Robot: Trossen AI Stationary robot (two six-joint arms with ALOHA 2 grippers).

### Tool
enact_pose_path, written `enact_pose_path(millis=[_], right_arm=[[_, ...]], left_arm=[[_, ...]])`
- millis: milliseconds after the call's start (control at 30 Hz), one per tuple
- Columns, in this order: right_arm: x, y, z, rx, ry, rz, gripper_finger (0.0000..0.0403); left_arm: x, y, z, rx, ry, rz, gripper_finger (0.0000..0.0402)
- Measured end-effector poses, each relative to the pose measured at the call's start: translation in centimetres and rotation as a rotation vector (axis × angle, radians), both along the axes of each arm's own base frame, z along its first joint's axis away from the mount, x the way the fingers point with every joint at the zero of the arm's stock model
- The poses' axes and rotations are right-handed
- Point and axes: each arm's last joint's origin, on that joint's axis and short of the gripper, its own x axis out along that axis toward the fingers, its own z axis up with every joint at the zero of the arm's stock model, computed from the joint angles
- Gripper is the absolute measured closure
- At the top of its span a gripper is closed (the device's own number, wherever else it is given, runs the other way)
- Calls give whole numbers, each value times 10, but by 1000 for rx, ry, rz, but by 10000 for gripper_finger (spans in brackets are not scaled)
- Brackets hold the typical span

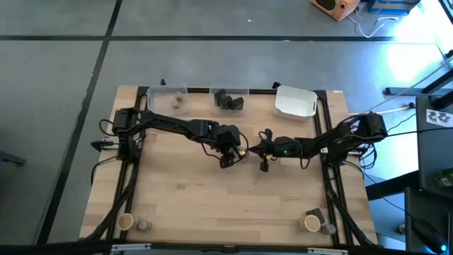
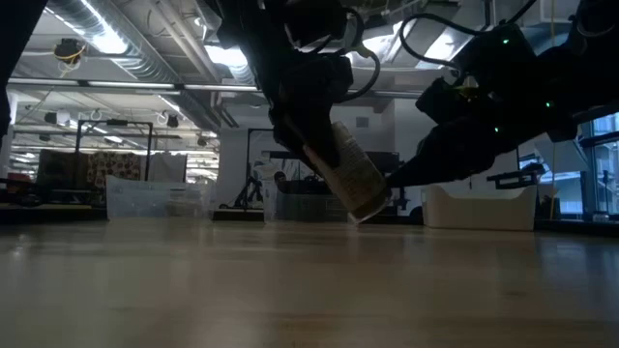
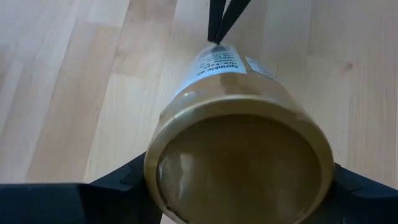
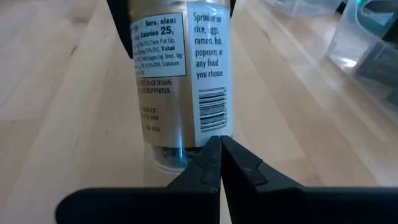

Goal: Sort spices by type
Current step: Put the top left golden seasoning bottle into the right white bin

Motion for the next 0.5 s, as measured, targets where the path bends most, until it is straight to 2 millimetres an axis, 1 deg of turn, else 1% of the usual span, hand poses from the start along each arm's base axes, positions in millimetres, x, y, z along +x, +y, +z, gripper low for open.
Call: enact_pose_path(millis=[200,400,500], right_arm=[[1,0,-7,17,17,-6,391],[1,0,-11,19,39,-3,391],[1,0,-12,15,43,-11,391]], left_arm=[[7,0,6,23,-90,-27,153],[10,2,7,29,-132,-28,153],[9,1,6,28,-117,-29,153]])
